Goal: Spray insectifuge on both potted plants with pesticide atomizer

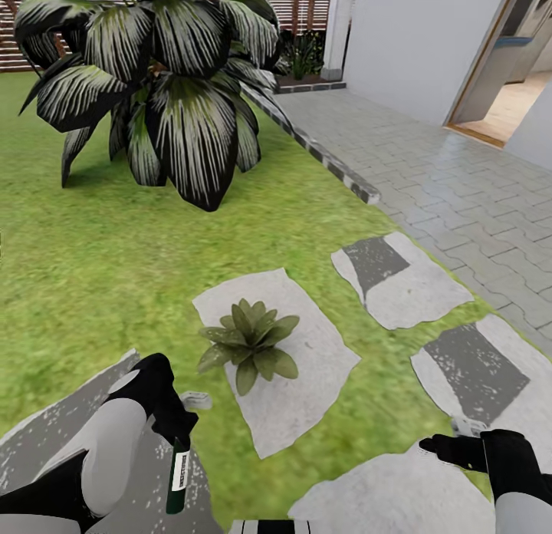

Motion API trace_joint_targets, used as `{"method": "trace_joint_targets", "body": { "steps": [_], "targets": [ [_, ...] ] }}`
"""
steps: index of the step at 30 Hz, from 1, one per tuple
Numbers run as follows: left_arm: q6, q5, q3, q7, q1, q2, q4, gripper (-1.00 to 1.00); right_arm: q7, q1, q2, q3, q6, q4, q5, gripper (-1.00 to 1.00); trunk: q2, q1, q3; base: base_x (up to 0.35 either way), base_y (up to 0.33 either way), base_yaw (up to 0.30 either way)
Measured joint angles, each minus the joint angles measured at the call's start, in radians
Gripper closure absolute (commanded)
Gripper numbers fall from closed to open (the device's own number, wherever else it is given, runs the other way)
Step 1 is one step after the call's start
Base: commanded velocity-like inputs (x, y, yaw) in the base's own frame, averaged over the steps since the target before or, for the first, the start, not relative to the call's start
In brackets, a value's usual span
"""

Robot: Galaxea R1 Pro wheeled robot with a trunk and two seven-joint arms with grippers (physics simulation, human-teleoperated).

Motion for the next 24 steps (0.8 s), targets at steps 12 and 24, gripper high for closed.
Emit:
{"method": "trace_joint_targets", "body": {
  "steps": [12, 24],
  "targets": [
    [0.001, 0.0, -0.003, -0.001, 0.0, -0.001, -0.004, 1.0, 0.0, 0.0, -0.001, -0.001, 0.0, 0.002, 0.0, -1.0, 0.0, 0.0, 0.001, 0.095, -0.331, 0.008],
    [0.003, -0.001, -0.004, -0.004, -0.003, 0.0, -0.068, 1.0, 0.001, 0.0, 0.0, 0.003, -0.001, 0.001, 0.001, -1.0, 0.0, 0.0, 0.0, 0.033, -0.096, 0.047]
  ]
}}
